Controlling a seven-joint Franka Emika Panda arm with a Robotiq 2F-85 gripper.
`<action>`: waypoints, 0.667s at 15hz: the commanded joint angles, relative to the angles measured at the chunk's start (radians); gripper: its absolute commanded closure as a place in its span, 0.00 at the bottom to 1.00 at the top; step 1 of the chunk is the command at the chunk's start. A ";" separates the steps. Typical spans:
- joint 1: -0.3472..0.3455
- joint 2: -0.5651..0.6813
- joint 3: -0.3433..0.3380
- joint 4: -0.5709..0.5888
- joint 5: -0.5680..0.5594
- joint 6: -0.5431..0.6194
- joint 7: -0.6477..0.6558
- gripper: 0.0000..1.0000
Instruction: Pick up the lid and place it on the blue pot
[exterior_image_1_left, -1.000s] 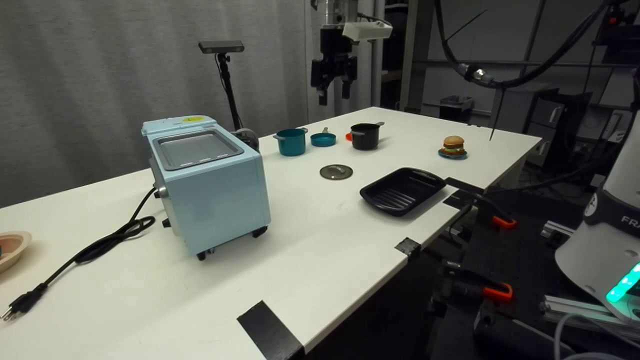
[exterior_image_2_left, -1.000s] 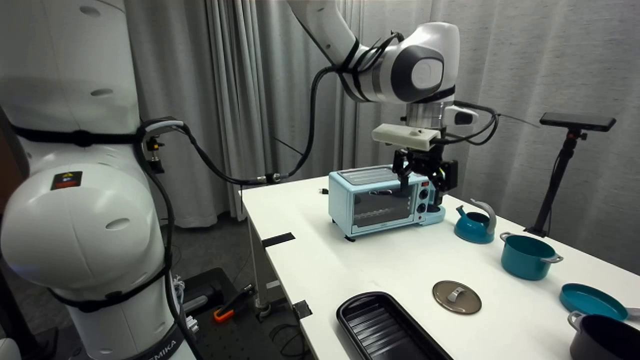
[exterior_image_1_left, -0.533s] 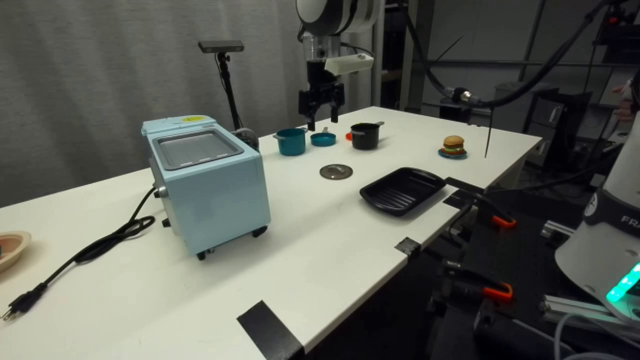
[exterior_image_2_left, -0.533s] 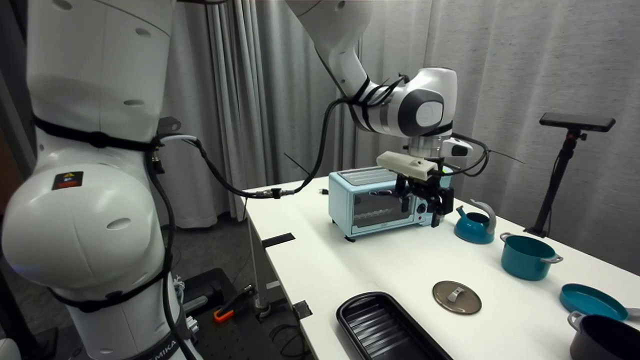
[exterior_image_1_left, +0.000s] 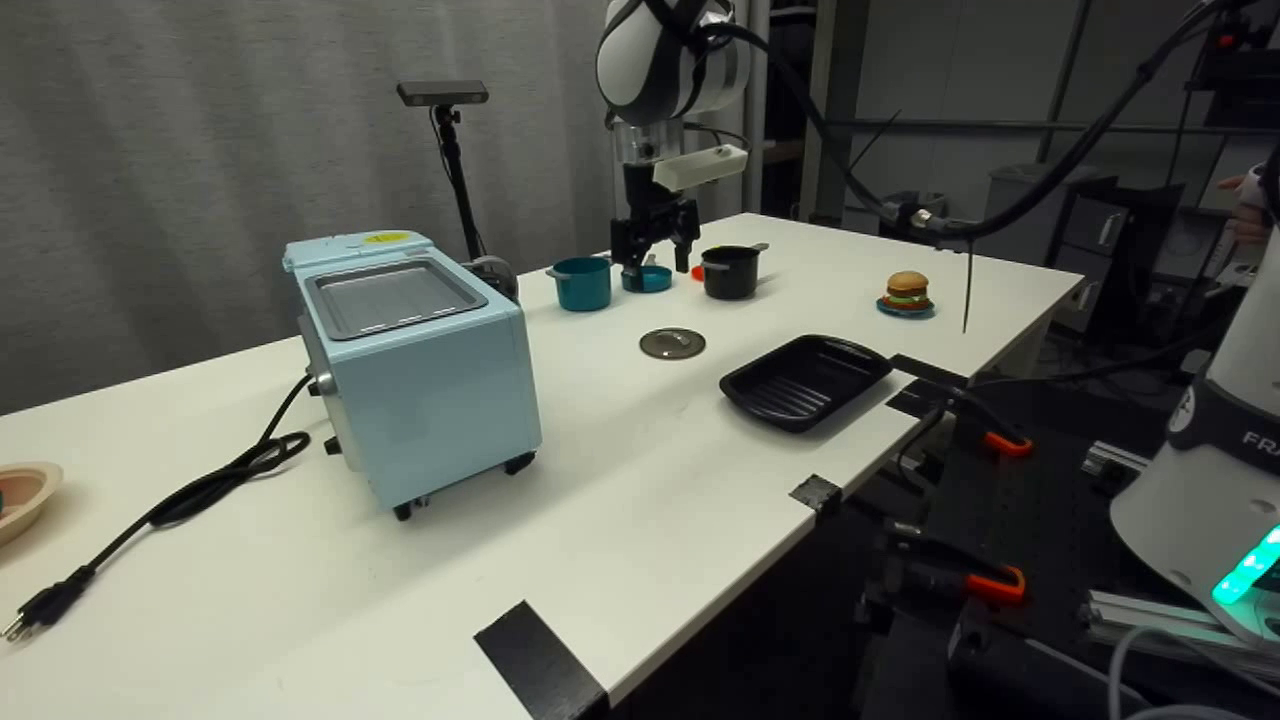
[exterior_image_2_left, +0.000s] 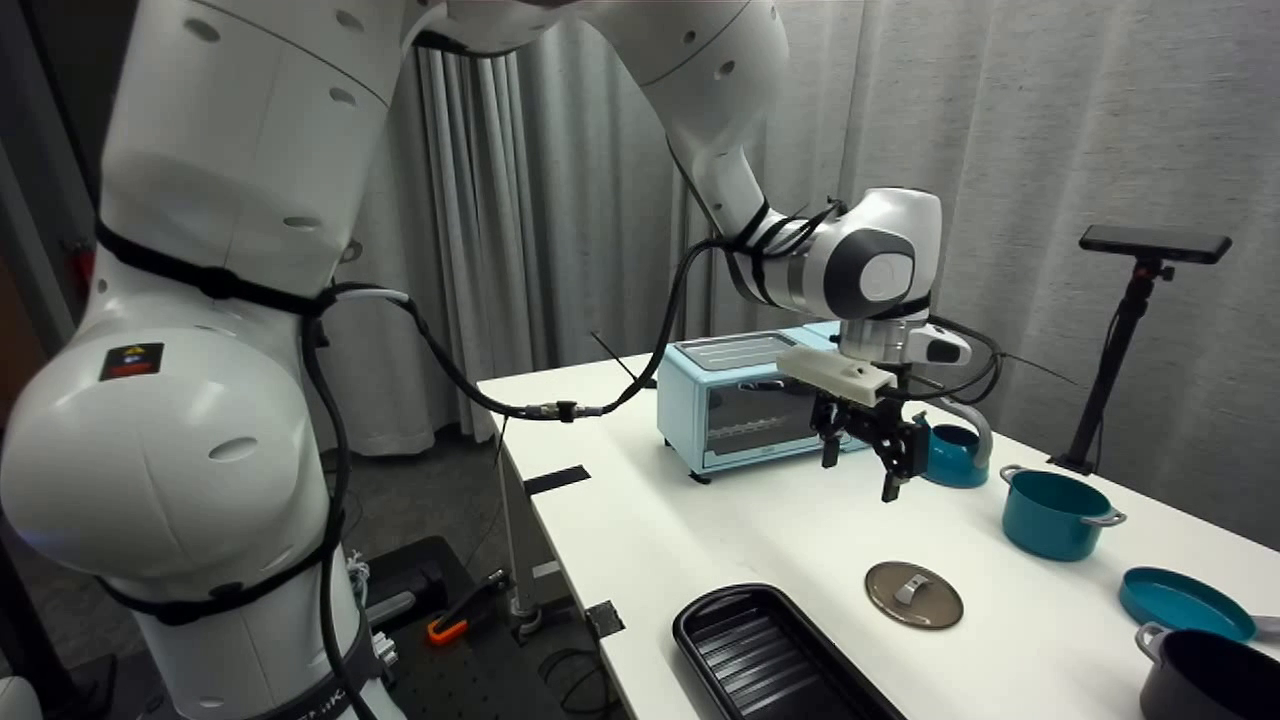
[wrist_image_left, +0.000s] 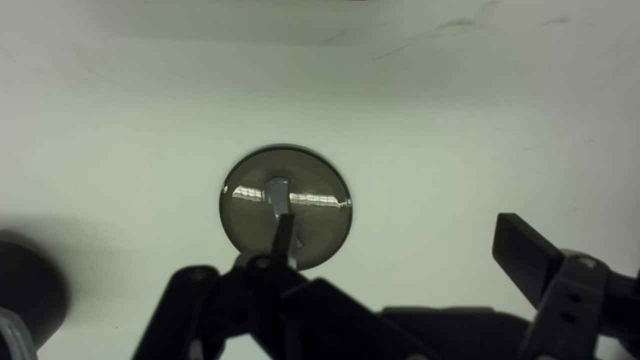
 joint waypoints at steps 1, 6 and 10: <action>-0.010 0.048 -0.032 0.046 -0.034 0.013 0.036 0.00; -0.017 0.035 -0.023 0.027 -0.024 -0.002 0.018 0.00; -0.011 0.045 -0.028 0.034 -0.034 0.006 0.028 0.00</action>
